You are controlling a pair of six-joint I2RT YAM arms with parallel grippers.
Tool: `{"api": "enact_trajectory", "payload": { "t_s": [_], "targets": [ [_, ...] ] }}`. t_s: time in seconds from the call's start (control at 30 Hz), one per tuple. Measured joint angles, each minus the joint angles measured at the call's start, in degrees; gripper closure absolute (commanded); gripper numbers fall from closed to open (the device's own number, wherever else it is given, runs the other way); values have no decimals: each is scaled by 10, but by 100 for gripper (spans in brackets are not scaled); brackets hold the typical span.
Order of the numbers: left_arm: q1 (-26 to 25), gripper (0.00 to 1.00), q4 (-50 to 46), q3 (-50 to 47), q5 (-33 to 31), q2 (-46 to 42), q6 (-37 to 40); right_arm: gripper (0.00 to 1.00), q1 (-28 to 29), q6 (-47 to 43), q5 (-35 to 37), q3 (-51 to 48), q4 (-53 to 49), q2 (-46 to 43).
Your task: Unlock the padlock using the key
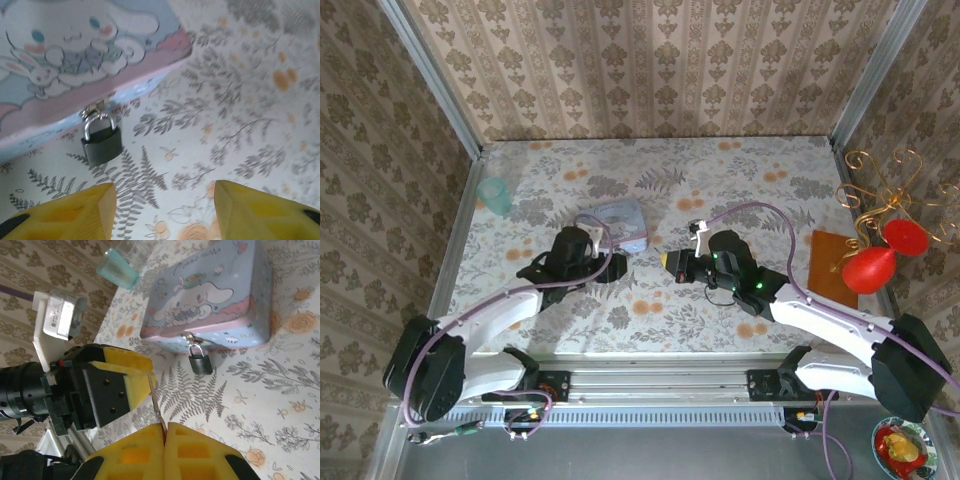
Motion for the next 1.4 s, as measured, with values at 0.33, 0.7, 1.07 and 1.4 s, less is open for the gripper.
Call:
{"api": "enact_trajectory", "payload": {
  "t_s": [0.33, 0.7, 1.07, 1.4],
  "targets": [
    [0, 43, 40, -3, -50, 130, 28, 100, 0, -1, -1, -2, 10, 8],
    [3, 42, 106, 27, -67, 201, 29, 100, 0, 0, -7, -8, 34, 10],
    [26, 67, 146, 35, -66, 238, 6, 100, 0, 0, -9, -8, 40, 11],
    [30, 89, 186, 33, -57, 249, -25, 100, 0, 0, -20, -8, 49, 11]
  ]
}}
